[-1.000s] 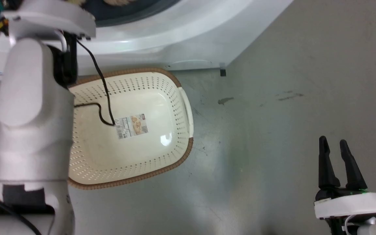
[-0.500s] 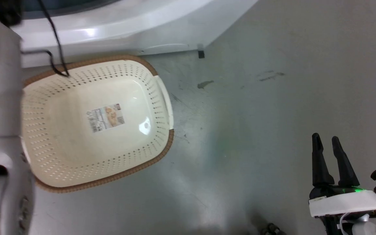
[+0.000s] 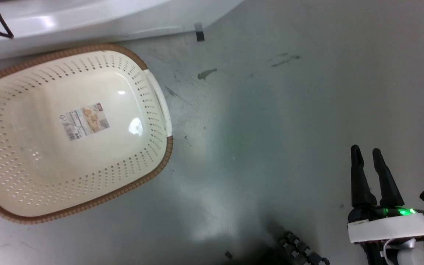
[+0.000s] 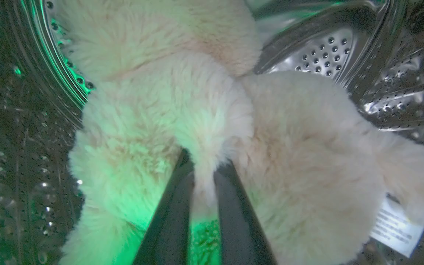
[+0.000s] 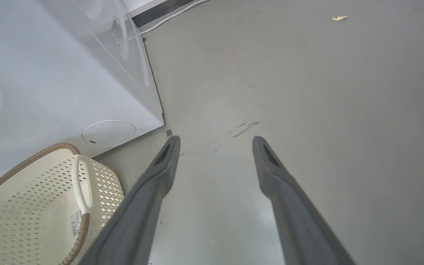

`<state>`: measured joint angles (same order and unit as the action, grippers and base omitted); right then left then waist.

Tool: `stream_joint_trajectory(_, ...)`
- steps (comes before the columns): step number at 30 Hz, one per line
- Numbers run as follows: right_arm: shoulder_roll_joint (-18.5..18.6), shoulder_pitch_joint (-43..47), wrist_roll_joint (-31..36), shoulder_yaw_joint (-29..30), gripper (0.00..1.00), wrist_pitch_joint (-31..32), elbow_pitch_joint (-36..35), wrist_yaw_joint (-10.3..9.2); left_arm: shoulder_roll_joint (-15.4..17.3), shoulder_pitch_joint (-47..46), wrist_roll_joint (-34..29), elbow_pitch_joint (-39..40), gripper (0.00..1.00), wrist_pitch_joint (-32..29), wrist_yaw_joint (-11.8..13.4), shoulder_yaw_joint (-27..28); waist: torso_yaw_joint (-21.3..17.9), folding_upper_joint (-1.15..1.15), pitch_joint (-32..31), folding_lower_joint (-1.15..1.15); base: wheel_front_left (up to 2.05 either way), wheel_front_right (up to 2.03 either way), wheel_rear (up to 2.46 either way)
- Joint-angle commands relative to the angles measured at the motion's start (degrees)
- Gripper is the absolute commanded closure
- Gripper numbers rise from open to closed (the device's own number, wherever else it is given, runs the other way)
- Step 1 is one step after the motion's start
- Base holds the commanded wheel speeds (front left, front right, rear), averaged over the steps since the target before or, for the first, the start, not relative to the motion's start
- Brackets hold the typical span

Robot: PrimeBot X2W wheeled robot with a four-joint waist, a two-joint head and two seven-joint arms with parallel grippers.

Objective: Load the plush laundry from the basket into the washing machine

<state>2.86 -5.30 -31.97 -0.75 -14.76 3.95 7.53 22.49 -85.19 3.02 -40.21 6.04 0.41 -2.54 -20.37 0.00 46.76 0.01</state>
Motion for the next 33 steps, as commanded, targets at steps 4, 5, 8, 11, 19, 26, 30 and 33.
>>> stream_joint_trajectory(4,0.01,0.31,-0.55,0.21,0.00,-0.24,-0.94,-0.04,0.43,-2.41,-0.34,0.55,1.00,-0.44,0.10,-0.45,-0.74,0.00,1.81,-0.01,0.00,0.00,0.00)
stream_joint_trajectory(5,0.01,0.36,-0.60,0.25,0.00,-0.24,-1.07,-0.04,0.52,-2.70,-0.40,0.52,1.00,-0.69,0.00,-0.67,-0.73,0.00,2.05,-0.01,0.00,0.00,0.00)
stream_joint_trajectory(8,0.01,0.32,-0.78,0.11,0.00,-0.24,-1.15,-0.04,0.65,-3.62,-0.48,0.32,1.00,-0.79,-0.05,-1.14,-0.57,0.00,2.65,-0.01,0.00,0.00,0.00)
stream_joint_trajectory(11,0.01,0.06,-0.86,-0.19,0.00,-0.24,-0.89,-0.04,0.51,-4.21,-0.49,-0.38,0.00,-0.59,0.36,-1.46,-0.19,0.00,2.80,-0.01,0.00,0.00,0.00)
stream_joint_trajectory(19,0.01,-1.51,1.03,1.29,0.00,-0.24,-0.68,-0.04,-1.92,-4.36,1.06,-5.26,0.00,3.32,-0.41,-2.67,2.80,0.00,0.88,-0.01,0.00,0.00,0.00)
stream_joint_trajectory(26,0.01,-2.17,3.11,3.01,0.00,-0.24,-0.75,-0.04,-5.25,-2.23,3.24,-9.57,0.00,6.27,-1.72,-3.22,5.95,0.00,-2.45,-0.01,0.00,0.00,0.00)
stream_joint_trajectory(30,0.01,-2.32,4.04,3.75,0.00,-0.24,-0.50,-0.04,-7.11,0.31,4.60,-11.02,0.00,7.57,-2.07,-3.14,7.68,0.00,-4.83,-0.01,0.00,0.00,0.00)
stream_joint_trajectory(33,0.01,-2.27,4.64,4.35,0.00,-0.24,-0.31,-0.04,-8.48,2.65,5.41,-11.37,0.00,8.25,-2.24,-3.19,8.93,0.00,-6.68,-0.01,0.00,0.00,0.00)
